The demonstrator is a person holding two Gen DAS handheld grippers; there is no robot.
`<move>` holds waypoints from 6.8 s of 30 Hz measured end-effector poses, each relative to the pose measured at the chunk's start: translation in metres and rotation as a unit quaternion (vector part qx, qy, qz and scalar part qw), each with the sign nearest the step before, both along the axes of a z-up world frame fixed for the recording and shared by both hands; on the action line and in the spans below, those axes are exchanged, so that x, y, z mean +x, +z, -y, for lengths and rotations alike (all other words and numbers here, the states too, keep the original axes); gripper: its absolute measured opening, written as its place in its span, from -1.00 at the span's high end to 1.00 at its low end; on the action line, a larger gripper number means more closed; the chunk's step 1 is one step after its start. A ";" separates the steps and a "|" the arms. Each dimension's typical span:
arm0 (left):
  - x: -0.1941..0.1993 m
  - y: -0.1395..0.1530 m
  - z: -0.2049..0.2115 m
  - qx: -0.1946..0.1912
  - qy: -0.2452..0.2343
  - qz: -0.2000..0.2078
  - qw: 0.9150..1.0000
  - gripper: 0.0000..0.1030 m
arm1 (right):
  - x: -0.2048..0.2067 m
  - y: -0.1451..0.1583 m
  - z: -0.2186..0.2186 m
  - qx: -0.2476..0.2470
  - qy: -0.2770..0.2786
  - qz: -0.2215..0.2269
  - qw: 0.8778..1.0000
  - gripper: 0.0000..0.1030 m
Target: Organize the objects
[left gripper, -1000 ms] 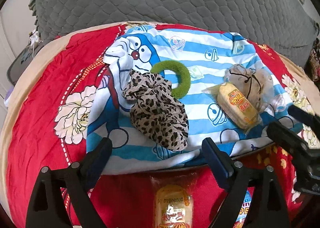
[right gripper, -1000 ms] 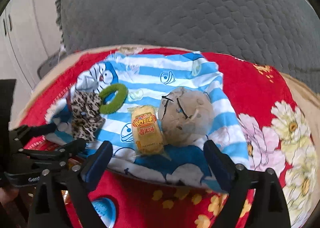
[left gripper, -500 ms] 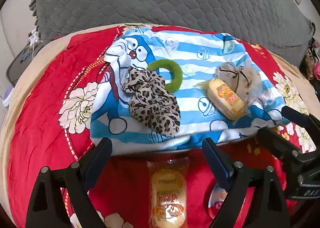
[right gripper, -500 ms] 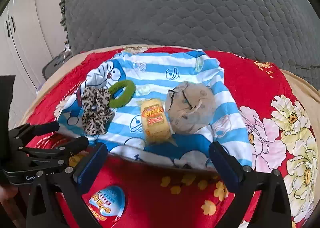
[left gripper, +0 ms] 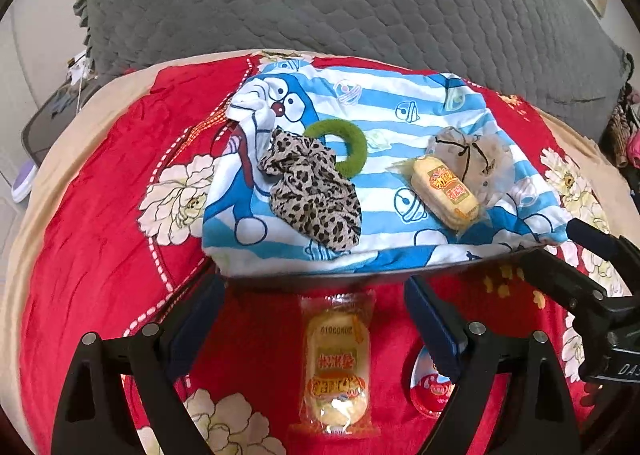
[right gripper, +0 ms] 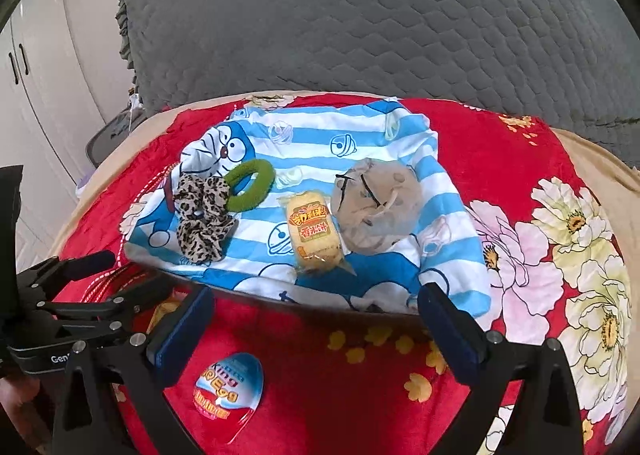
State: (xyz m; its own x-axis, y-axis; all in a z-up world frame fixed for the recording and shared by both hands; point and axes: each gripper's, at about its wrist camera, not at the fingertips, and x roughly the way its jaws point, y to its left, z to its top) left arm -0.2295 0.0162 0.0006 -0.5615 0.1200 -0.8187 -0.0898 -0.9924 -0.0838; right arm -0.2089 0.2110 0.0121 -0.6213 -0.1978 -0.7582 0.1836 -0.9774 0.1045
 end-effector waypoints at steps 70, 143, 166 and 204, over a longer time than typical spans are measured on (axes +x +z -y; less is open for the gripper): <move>0.188 0.088 0.036 -0.010 0.039 -0.078 0.996 -0.78 | 0.180 0.076 0.027 -0.005 0.037 -0.069 0.997 -0.99; 0.049 -0.026 0.002 -0.004 0.001 -0.007 1.000 -0.78 | 0.072 -0.061 0.065 0.038 0.031 0.027 0.998 -0.88; 0.032 -0.042 -0.001 -0.009 -0.002 -0.003 1.000 -0.75 | 0.046 -0.079 0.068 0.022 0.027 0.052 0.998 -0.32; 0.043 -0.037 -0.002 0.009 -0.024 -0.002 1.000 0.26 | 0.044 -0.074 0.063 0.006 0.033 0.051 0.998 -0.13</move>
